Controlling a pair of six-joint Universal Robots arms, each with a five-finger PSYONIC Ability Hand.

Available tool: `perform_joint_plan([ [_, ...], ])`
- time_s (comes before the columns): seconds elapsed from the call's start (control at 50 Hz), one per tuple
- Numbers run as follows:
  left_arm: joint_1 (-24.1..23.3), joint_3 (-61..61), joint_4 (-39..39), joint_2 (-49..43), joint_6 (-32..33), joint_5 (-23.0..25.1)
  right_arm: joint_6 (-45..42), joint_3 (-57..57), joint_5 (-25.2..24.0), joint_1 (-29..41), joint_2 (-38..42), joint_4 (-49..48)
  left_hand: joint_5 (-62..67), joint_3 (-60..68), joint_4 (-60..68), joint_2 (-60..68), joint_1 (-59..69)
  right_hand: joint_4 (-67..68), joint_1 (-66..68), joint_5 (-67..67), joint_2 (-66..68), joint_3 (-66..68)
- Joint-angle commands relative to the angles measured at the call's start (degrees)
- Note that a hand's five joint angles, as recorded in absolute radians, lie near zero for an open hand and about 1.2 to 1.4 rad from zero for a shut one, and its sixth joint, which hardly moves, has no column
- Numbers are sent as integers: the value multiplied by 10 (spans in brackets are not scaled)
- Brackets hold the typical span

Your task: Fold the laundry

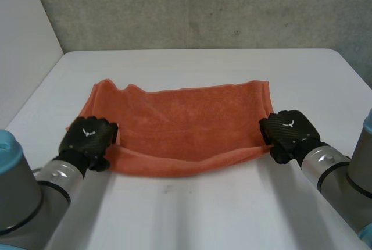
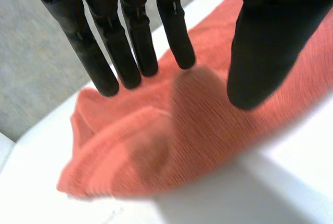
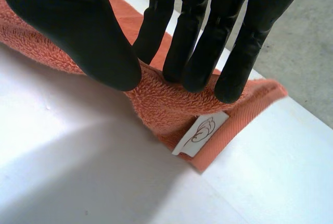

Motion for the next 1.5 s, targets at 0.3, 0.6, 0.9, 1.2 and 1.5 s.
perform_joint_plan([
  [0.3,94,114,-83,16,2,96,2,50,-6,-32,-8,-57,-96,-101,-95,-97,-89,117,251,149,125,121],
  [0.6,98,167,-156,-97,93,213,-1,54,-6,-31,1,-57,-85,-91,-85,-87,-79,117,251,149,125,121],
  [0.9,103,198,-275,-161,223,225,-3,54,-6,-31,5,-57,17,11,17,15,23,117,251,149,125,121],
  [1.2,93,184,-202,-102,184,186,-3,53,-6,-31,4,-54,389,383,389,387,395,117,251,149,125,121],
  [1.5,104,106,-222,54,163,136,-82,-2,2,-42,-116,96,389,383,389,387,395,117,251,149,125,121],
])
